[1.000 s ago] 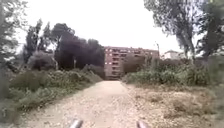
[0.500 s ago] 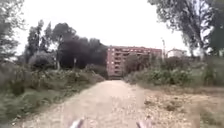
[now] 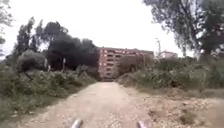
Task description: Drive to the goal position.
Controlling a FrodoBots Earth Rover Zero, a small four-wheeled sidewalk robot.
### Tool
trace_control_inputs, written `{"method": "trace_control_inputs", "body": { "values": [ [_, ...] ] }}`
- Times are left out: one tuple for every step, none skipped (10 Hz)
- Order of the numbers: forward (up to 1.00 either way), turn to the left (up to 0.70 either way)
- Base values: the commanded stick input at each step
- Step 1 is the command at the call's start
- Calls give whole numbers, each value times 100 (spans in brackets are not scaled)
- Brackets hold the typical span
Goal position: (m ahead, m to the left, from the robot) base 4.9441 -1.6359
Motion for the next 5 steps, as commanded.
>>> {"method": "trace_control_inputs", "body": {
  "values": [
    [85,0],
    [85,0],
    [85,0],
    [85,0],
    [85,-16]
  ]
}}
